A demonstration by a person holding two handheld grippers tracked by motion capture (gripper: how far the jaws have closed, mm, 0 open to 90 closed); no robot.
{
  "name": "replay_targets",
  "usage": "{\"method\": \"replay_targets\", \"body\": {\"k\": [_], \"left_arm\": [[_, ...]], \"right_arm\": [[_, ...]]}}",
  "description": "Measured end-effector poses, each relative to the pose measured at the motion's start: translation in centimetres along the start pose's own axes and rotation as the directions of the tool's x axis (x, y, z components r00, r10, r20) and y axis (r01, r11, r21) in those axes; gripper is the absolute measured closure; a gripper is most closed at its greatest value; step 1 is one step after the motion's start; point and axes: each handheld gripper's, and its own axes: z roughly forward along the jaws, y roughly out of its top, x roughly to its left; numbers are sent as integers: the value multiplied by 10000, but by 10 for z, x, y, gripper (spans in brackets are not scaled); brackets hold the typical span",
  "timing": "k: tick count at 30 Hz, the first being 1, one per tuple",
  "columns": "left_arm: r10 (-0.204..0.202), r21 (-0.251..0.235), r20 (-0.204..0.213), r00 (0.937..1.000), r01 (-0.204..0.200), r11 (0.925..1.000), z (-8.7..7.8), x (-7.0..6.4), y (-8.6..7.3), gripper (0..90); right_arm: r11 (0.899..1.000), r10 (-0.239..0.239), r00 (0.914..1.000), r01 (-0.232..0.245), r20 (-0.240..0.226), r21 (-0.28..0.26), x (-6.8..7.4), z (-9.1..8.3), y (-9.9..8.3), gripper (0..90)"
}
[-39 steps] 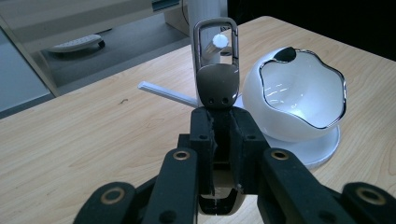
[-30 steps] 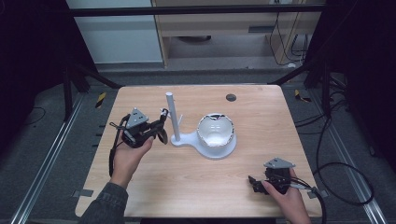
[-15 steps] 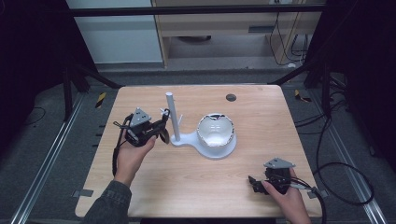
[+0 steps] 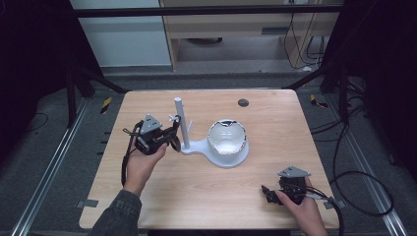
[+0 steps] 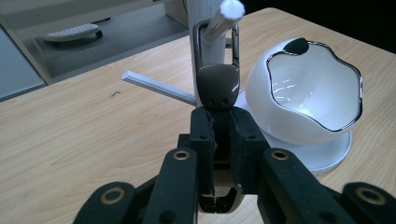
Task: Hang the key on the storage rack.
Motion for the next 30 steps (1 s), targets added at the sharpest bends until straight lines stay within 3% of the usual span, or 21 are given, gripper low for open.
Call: {"method": "replay_targets", "body": {"k": [30], "left_arm": [[-299,-175,12,9996,299,9994,10,-2,-2,799]], "right_arm": [[10000,-12,10000,12,-4,-4,0,0,0,5]]}}
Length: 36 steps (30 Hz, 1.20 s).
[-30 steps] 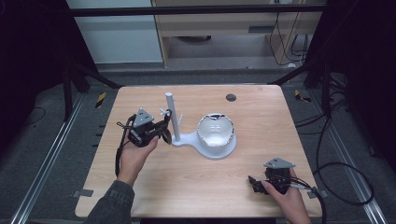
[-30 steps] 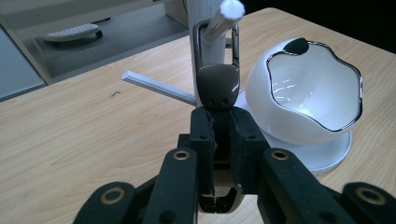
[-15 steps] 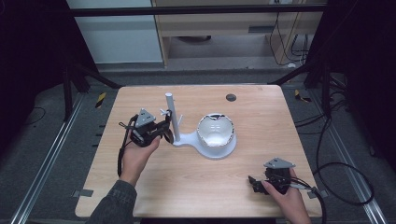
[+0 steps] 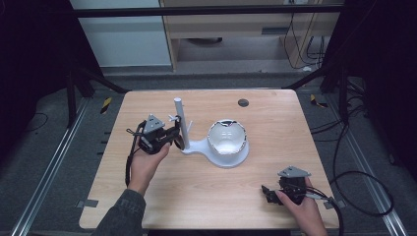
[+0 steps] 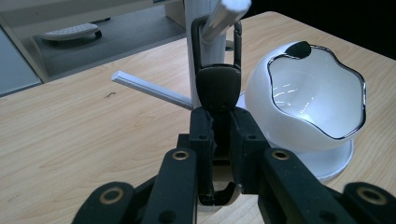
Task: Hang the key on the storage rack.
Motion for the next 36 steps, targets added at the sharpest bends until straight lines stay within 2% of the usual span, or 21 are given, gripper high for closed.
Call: {"method": "replay_targets", "body": {"k": [14,25,36], "left_arm": [[-217,32,78,9997,217,9998,3,0,0,781],[-255,28,128,9996,255,9997,-3,-6,-5,641],[20,162,106,9999,-21,9999,-18,-9,-7,523]], "right_arm": [[10000,11,10000,-11,0,2,0,0,0,5],[10000,7,10000,-7,0,2,0,0,0,5],[10000,-3,10000,3,1,1,0,0,0,5]]}}
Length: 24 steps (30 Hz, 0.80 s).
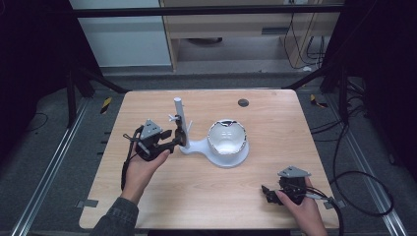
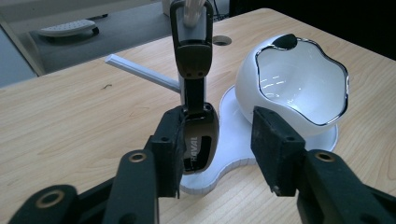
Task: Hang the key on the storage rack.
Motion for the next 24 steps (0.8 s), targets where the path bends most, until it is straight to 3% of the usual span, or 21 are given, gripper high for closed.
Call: {"method": "replay_targets", "body": {"k": [4,11,16,21,24], "left_arm": [[418,231,-164,9990,-414,9989,-3,-1,-2,465],[421,510,-247,9988,-408,9979,-4,3,-5,307],[220,936,-445,9988,-178,9955,-5,6,-11,214],[300,1515,-369,9989,-241,9882,-6,8,-17,138],[443,2021,-356,9984,-362,9787,-7,8,-24,116]], "right_arm": [[10000,-5,10000,5,18,3,0,0,0,5],[10000,-23,10000,23,22,2,0,0,0,5],[10000,-20,10000,20,8,-5,0,0,0,5],[10000,1,10000,-1,20,-2,0,0,0,5],[10000,25,10000,-25,24,2,1,0,0,5]]}}
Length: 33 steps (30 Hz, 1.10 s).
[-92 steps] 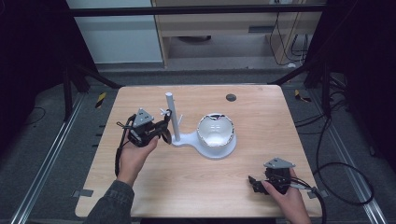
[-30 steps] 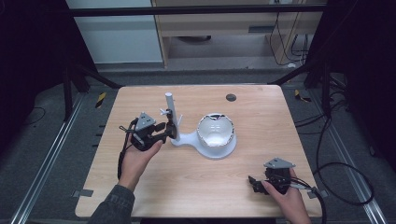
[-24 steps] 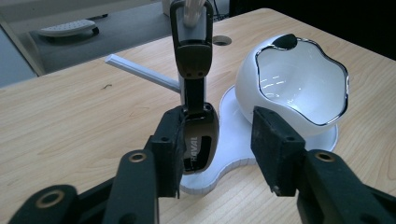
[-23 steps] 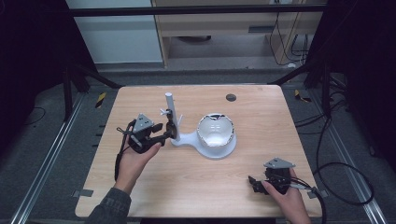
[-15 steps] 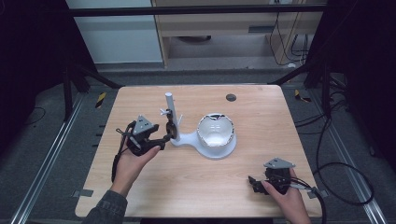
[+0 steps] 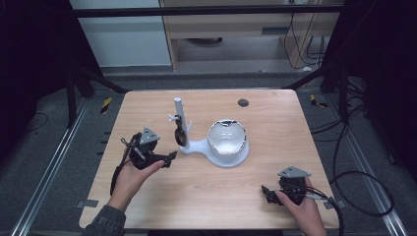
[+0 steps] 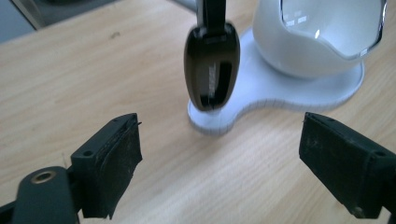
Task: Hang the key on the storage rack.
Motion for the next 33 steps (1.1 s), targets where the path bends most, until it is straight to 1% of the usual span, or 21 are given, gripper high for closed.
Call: {"method": "replay_targets", "body": {"k": [1,4,7,8,10,12,14,16,17,20,22,23,26,29,33], "left_arm": [[-30,100,-24,10000,30,9999,0,0,-2,110],[41,659,223,9997,-56,9978,3,1,-11,81],[203,1353,240,9995,-234,9905,8,1,-23,66],[222,1466,232,9995,-254,9889,9,2,-26,65],[219,1819,246,9995,-260,9830,13,3,-34,62],[217,1954,232,9995,-258,9804,15,4,-40,61],[141,2030,213,9997,-181,9790,16,6,-45,61],[64,2023,126,9999,-88,9793,17,10,-49,61],[19,1976,38,10000,-26,9803,17,11,-51,61],[104,1962,-346,9993,-34,9806,19,17,-56,61],[-92,1878,-376,9992,161,9821,20,21,-60,61],[-129,1902,-342,9993,191,9816,21,23,-63,61],[-197,1934,-461,9987,282,9807,24,28,-69,61],[-315,1766,-686,9971,432,9833,25,35,-77,61],[-648,1437,-833,9944,764,9867,25,45,-85,61]], "right_arm": [[10000,-6,10000,6,7,-4,0,0,0,5],[10000,-1,10000,1,8,-3,0,0,0,5],[10000,-1,10000,1,0,-2,0,0,0,5],[10000,-3,10000,3,1,-3,0,0,0,5],[10000,8,10000,-8,26,13,0,0,0,5],[10000,-8,10000,8,32,16,0,0,0,5],[10000,-4,10000,4,34,11,0,0,0,5],[10000,-13,10000,13,27,9,0,0,0,5],[10000,7,10000,-7,18,10,0,0,0,5],[10000,-16,10000,16,31,8,0,0,0,4],[10000,0,10000,0,23,13,0,0,0,5],[10000,18,10000,-18,15,8,0,0,0,5],[10000,19,10000,-19,29,15,0,0,0,5],[10000,-14,10000,14,30,8,0,0,0,5],[10000,22,10000,-22,38,18,0,0,0,5]]}}
